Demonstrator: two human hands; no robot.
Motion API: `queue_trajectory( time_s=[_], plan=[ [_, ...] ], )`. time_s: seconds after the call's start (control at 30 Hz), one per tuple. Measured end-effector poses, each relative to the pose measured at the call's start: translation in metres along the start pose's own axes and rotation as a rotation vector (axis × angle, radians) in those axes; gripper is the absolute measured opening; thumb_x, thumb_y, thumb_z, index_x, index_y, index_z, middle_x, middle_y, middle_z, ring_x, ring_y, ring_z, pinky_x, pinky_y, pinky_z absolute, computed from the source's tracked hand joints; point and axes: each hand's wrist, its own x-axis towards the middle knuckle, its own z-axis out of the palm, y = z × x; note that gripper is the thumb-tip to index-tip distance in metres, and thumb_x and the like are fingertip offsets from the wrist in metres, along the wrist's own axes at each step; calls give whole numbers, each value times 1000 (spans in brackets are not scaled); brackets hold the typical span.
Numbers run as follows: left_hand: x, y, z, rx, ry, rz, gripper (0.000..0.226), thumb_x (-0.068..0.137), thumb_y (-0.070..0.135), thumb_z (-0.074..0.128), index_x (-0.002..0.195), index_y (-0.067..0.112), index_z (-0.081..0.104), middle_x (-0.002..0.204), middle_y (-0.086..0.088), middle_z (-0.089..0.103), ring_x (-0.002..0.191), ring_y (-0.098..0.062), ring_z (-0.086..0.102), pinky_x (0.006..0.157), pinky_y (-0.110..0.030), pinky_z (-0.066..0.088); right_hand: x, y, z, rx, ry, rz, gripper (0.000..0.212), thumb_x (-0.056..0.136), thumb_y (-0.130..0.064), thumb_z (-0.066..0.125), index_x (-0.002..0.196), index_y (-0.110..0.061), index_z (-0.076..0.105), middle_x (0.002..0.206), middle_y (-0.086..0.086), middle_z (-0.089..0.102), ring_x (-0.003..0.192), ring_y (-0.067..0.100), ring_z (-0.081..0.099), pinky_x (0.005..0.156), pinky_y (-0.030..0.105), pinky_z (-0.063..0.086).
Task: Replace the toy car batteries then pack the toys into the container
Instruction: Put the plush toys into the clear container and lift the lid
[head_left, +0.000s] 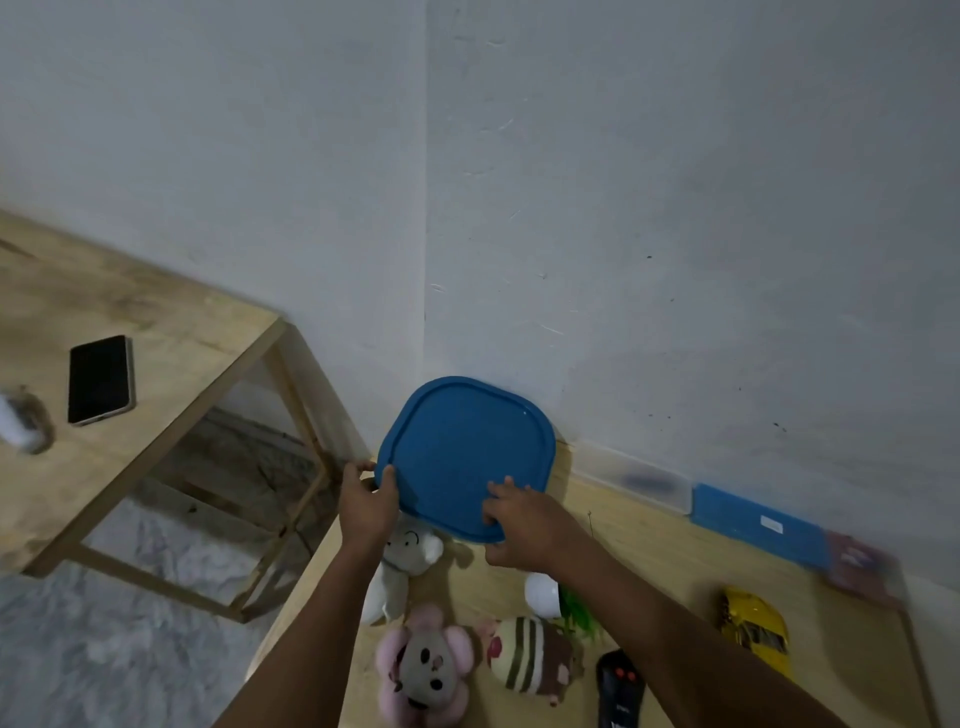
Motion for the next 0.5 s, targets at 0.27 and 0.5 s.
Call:
queue_trajectory(
  time_s=[0.27, 0.5],
  plan=[
    [13, 3, -6, -84, -74, -119, 21, 96, 22, 60, 108, 9, 50, 103, -11, 63, 91, -25, 63, 82, -47, 59, 5, -4, -8, -13, 1, -25, 34, 74, -28, 70, 99, -7, 61, 110, 8, 54, 107, 28, 56, 61, 27, 41],
    [19, 2, -9, -220, -160, -206, 12, 97, 20, 56, 95, 15, 45, 112, -15, 57, 103, -32, 61, 75, -48, 60, 3, -15, -6, -129, -21, -45, 22, 78, -16, 62, 93, -7, 49, 101, 11, 44, 127, 40, 44, 64, 35, 43]
  ],
)
